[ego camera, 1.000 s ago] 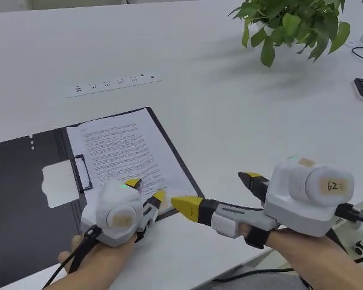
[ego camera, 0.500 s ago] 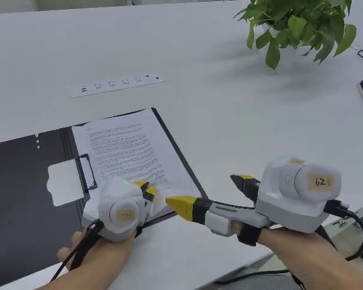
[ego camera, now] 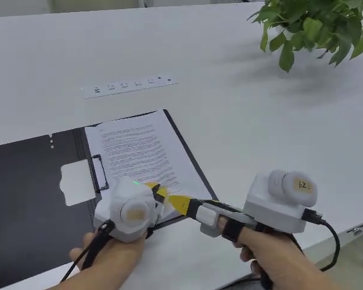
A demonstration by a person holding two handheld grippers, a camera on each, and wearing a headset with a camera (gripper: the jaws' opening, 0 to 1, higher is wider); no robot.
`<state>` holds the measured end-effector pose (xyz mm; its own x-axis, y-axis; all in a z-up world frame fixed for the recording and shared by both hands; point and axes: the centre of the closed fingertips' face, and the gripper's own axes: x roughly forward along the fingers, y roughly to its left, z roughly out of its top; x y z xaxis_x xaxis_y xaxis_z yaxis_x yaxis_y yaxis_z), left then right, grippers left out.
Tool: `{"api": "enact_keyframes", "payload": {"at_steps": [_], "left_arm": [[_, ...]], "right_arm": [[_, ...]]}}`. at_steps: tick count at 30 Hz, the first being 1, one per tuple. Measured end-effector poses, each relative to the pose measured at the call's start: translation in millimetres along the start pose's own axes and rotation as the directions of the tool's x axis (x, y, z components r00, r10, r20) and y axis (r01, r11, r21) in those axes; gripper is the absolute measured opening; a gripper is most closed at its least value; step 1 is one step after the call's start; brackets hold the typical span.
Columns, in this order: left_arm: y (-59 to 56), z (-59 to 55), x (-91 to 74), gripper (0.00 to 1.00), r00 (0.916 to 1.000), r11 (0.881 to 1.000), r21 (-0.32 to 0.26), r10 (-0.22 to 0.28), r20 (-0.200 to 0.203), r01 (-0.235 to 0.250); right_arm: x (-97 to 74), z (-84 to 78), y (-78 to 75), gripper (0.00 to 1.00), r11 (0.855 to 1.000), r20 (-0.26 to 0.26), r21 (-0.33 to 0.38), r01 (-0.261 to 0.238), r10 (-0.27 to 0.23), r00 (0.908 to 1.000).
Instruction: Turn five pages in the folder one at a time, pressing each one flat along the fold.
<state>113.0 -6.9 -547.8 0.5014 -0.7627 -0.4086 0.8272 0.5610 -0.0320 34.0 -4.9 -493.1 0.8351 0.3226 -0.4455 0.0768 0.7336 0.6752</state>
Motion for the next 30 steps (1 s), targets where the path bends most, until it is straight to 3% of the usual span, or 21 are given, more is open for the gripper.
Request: {"api": "enact_keyframes", "payload": {"at_steps": [9, 15, 21, 25, 30], "left_arm": [[0.2, -0.3, -0.1, 0.03, 1.0, 1.0, -0.002, 0.001, 0.002, -0.001], [0.1, -0.3, -0.2, 0.03, 1.0, 1.0, -0.002, 0.002, 0.003, -0.002], [-0.4, -0.8, -0.3, 0.03, 1.0, 1.0, -0.008, 0.002, 0.004, -0.002], [-0.9, -0.8, -0.6, 0.03, 1.0, 1.0, -0.009, 0.002, 0.004, -0.002], [-1.1, -0.8, -0.9, 0.03, 1.0, 1.0, -0.015, 0.002, 0.003, -0.002]], "right_arm": [[13.9, -1.4, -7.2, 0.43, 0.994, 0.011, 0.106, 0.006, -0.007, 0.9999], [17.5, -2.2, -13.5, 0.42, 0.983, 0.02, 0.186, 0.0, -0.004, 0.9998], [21.9, -4.2, -19.5, 0.41, 0.976, 0.03, 0.217, 0.009, -0.015, 0.9994], [27.3, -7.2, -25.7, 0.36, 0.97, 0.024, 0.241, 0.031, -0.038, 0.999], [29.5, -5.8, -35.0, 0.23, 0.96, 0.038, 0.271, 0.071, -0.085, 0.9957]]}}
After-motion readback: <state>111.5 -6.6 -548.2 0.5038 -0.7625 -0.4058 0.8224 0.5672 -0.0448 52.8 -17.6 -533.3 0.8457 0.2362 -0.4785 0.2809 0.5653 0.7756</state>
